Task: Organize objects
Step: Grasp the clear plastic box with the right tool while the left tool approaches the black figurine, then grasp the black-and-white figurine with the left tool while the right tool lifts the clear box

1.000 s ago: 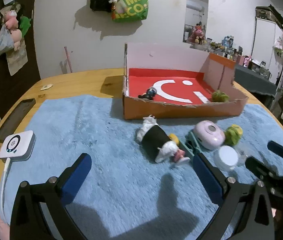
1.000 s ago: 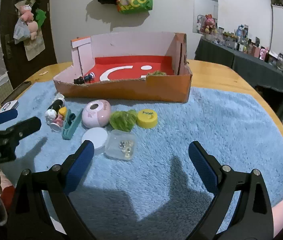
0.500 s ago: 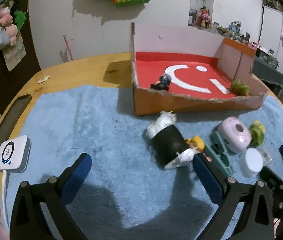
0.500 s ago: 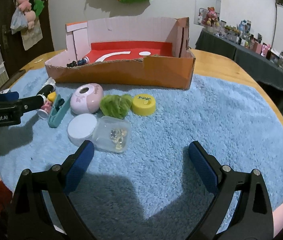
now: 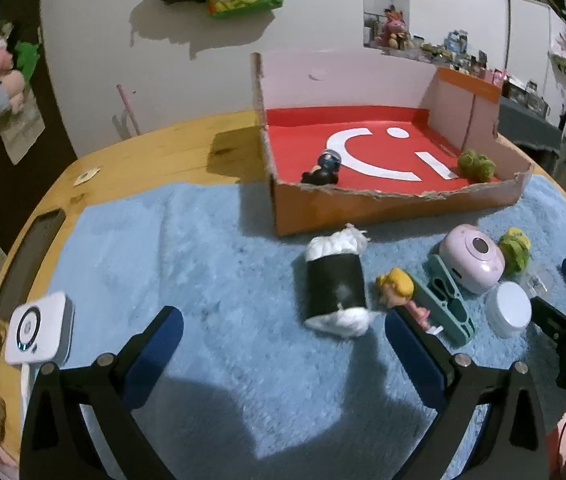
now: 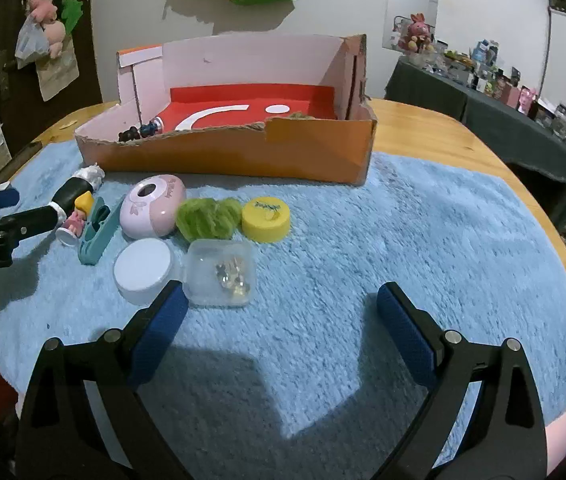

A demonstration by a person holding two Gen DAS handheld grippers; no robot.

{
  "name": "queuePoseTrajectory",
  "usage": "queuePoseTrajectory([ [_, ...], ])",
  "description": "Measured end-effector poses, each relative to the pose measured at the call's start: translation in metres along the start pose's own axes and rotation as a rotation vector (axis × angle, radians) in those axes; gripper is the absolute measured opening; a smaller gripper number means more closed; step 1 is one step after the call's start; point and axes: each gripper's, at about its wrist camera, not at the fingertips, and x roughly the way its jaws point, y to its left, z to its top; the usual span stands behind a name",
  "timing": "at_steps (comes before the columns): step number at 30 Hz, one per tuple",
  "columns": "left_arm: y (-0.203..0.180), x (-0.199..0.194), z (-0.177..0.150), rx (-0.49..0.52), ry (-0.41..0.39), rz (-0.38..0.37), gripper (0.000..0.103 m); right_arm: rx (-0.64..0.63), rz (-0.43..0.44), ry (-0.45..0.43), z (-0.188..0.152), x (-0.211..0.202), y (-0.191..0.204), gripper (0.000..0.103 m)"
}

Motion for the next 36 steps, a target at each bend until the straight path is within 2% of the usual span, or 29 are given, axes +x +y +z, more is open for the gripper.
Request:
queuePoseTrajectory([
  [4, -0.004, 0.011, 0.006, 0.024, 0.03, -0.013, 0.1, -0.001, 0.006, 0.016, 0.005, 0.007, -0.001, 0.097],
  [7, -0.001, 0.016, 0.01, 0.009, 0.037, -0.05, 0.096, 0.005, 0.012, 0.017, 0.007, 0.008, -0.001, 0.096],
  [12, -0.001, 0.022, 0.014, -0.002, 0.049, -0.1, 0.081, 0.018, 0.04, 0.008, 0.008, 0.007, 0.002, 0.087],
  [17, -0.002, 0.023, 0.011, 0.02, 0.035, -0.106, 0.078, 0.023, 0.057, -0.009, 0.008, 0.007, 0.005, 0.08],
  [20, -0.004, 0.022, 0.011, 0.031, 0.018, -0.121, 0.065, 0.013, 0.045, -0.018, 0.007, 0.008, 0.007, 0.071],
  [21, -0.005, 0.022, 0.011, 0.035, 0.013, -0.128, 0.056, 0.011, 0.046, -0.022, 0.007, 0.008, 0.008, 0.069],
  [22, -0.006, 0.021, 0.011, 0.037, 0.003, -0.142, 0.044, 0.009, 0.047, -0.026, 0.007, 0.007, 0.008, 0.061],
  [23, -0.006, 0.02, 0.011, 0.036, -0.003, -0.158, 0.038, 0.005, 0.048, -0.032, 0.006, 0.007, 0.009, 0.053],
  [24, -0.006, 0.019, 0.011, 0.035, -0.009, -0.162, 0.035, 0.0, 0.049, -0.039, 0.005, 0.006, 0.01, 0.05],
  [25, -0.006, 0.017, 0.01, 0.032, -0.02, -0.164, 0.035, -0.001, 0.056, -0.045, 0.005, 0.006, 0.011, 0.04],
  [29, -0.003, 0.004, 0.006, 0.009, -0.061, -0.175, 0.035, 0.026, 0.099, -0.074, 0.001, 0.0, 0.009, 0.04],
  [36, -0.001, -0.025, 0.004, -0.009, -0.126, -0.196, 0.035, 0.02, 0.112, -0.123, 0.007, -0.017, 0.01, 0.04],
])
